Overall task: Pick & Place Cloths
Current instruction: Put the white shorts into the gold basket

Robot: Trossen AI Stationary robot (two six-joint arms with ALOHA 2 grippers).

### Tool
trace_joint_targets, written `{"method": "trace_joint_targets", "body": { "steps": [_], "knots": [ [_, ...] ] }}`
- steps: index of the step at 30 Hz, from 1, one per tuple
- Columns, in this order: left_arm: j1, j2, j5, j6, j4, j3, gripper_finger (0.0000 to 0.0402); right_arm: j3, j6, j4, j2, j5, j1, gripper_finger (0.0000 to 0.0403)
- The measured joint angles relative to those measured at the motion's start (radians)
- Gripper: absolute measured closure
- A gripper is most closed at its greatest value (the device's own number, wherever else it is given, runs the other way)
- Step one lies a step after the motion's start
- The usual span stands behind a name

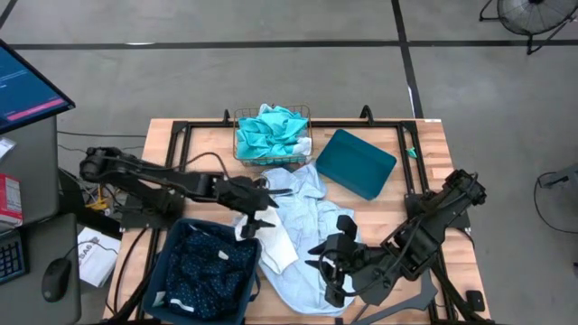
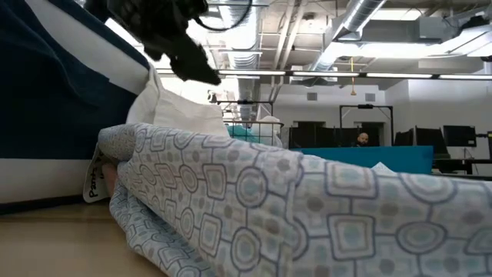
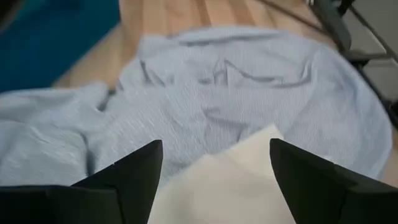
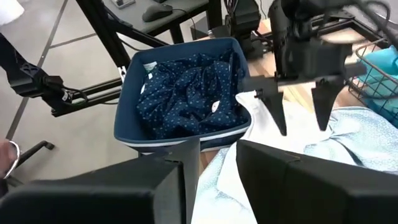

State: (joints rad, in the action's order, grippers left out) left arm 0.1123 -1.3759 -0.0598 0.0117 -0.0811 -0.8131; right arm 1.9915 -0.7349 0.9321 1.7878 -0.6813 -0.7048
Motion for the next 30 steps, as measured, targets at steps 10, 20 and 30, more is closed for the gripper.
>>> {"method": "trace_joint_targets", "body": {
  "steps": [10, 20, 30],
  "knots": [
    [0.0, -0.116, -0.051, 0.008, -0.003, -0.002, 0.0122, 0.0, 0.0, 0.011, 0.0, 0.002, 0.0, 0.03],
    [0.0, -0.142, 0.003, 0.011, -0.003, -0.005, 0.0238, 0.0, 0.0, 0.018, 0.0, 0.003, -0.001, 0.03],
    [-0.002, -0.137, 0.022, 0.023, -0.036, 0.0, 0.0397, 0.0, 0.0, 0.018, 0.0, 0.003, -0.001, 0.03]
  ]
}}
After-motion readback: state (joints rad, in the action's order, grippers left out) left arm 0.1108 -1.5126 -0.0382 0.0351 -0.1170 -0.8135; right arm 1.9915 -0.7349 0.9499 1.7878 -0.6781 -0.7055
